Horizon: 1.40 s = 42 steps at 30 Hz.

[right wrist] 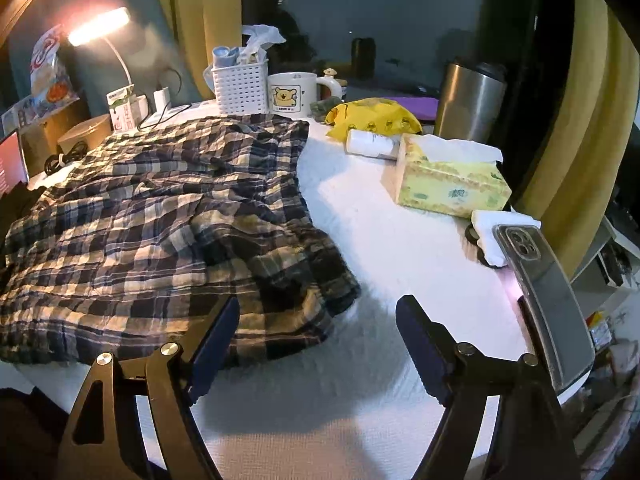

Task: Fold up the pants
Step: 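Open both tools and release the smoothed plaid fabric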

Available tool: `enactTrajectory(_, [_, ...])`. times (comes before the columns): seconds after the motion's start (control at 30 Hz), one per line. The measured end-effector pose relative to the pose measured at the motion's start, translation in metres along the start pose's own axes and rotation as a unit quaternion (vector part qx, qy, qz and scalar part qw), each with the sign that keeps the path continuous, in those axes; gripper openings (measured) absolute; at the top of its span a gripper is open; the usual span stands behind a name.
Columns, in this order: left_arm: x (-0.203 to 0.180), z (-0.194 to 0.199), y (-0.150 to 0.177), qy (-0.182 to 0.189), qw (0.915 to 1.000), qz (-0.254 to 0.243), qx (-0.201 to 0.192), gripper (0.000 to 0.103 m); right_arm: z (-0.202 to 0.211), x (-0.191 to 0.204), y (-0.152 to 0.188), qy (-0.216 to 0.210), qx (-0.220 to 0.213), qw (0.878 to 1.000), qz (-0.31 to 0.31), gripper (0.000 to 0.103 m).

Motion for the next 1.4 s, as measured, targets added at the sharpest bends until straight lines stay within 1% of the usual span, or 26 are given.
enactTrajectory(0.1, [0.01,0.004,0.0,-0.006,0.9999,0.01,0.0,0.002,0.0,-0.002,0.0,0.001,0.0,1.0,-0.003,0.082])
enactTrajectory(0.13, [0.014,0.001,0.002,0.001,0.9997,0.02,0.012,0.003,0.0,-0.002,0.0,0.0,0.0,1.0,-0.004,0.082])
enactTrajectory(0.17, [0.015,0.001,0.003,0.004,0.9996,0.024,0.013,0.006,-0.001,-0.002,0.001,-0.002,0.001,1.0,-0.004,0.082])
enactTrajectory(0.23, [0.014,0.007,0.0,0.018,0.9993,0.031,0.006,0.007,-0.004,-0.001,0.002,-0.002,0.005,1.0,-0.004,0.082])
enactTrajectory(0.3, [0.011,0.012,-0.002,0.024,0.9991,0.035,0.007,0.025,-0.004,-0.001,0.003,-0.002,0.006,1.0,-0.004,0.082])
enactTrajectory(0.33, [0.01,0.017,-0.003,0.029,0.9989,0.038,0.002,0.053,-0.002,-0.001,0.003,-0.003,0.005,1.0,-0.005,0.082])
enactTrajectory(0.37, [0.009,0.02,-0.004,0.03,0.9988,0.038,-0.005,0.073,-0.001,-0.001,0.003,-0.003,0.003,1.0,-0.006,0.082])
enactTrajectory(0.4, [0.006,0.028,-0.005,0.034,0.9986,0.038,-0.018,0.075,0.002,0.0,0.002,-0.004,0.001,1.0,-0.007,0.082])
enactTrajectory(0.43, [0.002,0.034,-0.006,0.04,0.9983,0.034,-0.027,0.076,0.004,0.0,0.001,-0.004,-0.002,1.0,-0.007,0.082])
enactTrajectory(0.57, [-0.015,0.046,-0.005,0.061,0.9976,0.012,-0.03,0.076,0.013,0.002,-0.002,-0.007,-0.011,1.0,-0.004,0.082])
enactTrajectory(0.63, [-0.027,0.047,0.005,0.072,0.9971,-0.011,-0.019,0.076,0.018,0.004,-0.005,-0.01,-0.016,1.0,-0.002,0.082])
enactTrajectory(0.73, [-0.039,0.044,0.019,0.088,0.9957,-0.031,0.003,0.076,0.025,0.005,-0.008,-0.012,-0.023,1.0,0.002,0.082])
enactTrajectory(0.83, [-0.046,0.046,0.035,0.094,0.9943,-0.048,0.015,0.076,0.032,0.007,-0.011,-0.012,-0.029,0.999,0.005,0.082])
enactTrajectory(0.87, [-0.047,0.048,0.039,0.087,0.9943,-0.058,0.018,0.076,0.034,0.008,-0.012,-0.012,-0.031,0.999,0.007,0.082])
enactTrajectory(0.93, [-0.045,0.05,0.049,0.059,0.9946,-0.083,0.024,0.076,0.037,0.01,-0.014,-0.011,-0.033,0.999,0.01,0.082])
enactTrajectory(1.1, [-0.041,0.05,0.071,0.052,0.9921,-0.1,0.057,0.076,0.045,0.02,-0.013,-0.014,-0.035,0.999,0.031,0.082])
enactTrajectory(1.17, [-0.044,0.048,0.079,0.045,0.9886,-0.123,0.074,0.076,0.044,0.023,-0.012,-0.013,-0.032,0.999,0.037,0.082])
enactTrajectory(1.23, [-0.052,0.045,0.086,0.039,0.9833,-0.156,0.085,0.076,0.043,0.027,-0.012,-0.013,-0.028,0.999,0.041,0.082])
enactTrajectory(1.3, [-0.057,0.041,0.091,0.017,0.9772,-0.192,0.088,0.076,0.042,0.032,-0.011,-0.015,-0.026,0.998,0.046,0.082])
enactTrajectory(1.37, [-0.062,0.033,0.093,-0.019,0.9682,-0.232,0.091,0.076,0.04,0.037,-0.01,-0.017,-0.022,0.998,0.053,0.082])
enactTrajectory(1.4, [-0.064,0.031,0.094,-0.027,0.9654,-0.243,0.091,0.076,0.039,0.039,-0.009,-0.017,-0.021,0.998,0.056,0.082])
Point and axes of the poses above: each gripper's, at about its wrist camera, not at the fingertips, and z roughly against the way its jaws point, x to its left, y to its underside, the point moved 7 cm from there along -z, roughly the way its jaws point, and after that the axes turned 14 degrees about y, right-handed, at the moved point
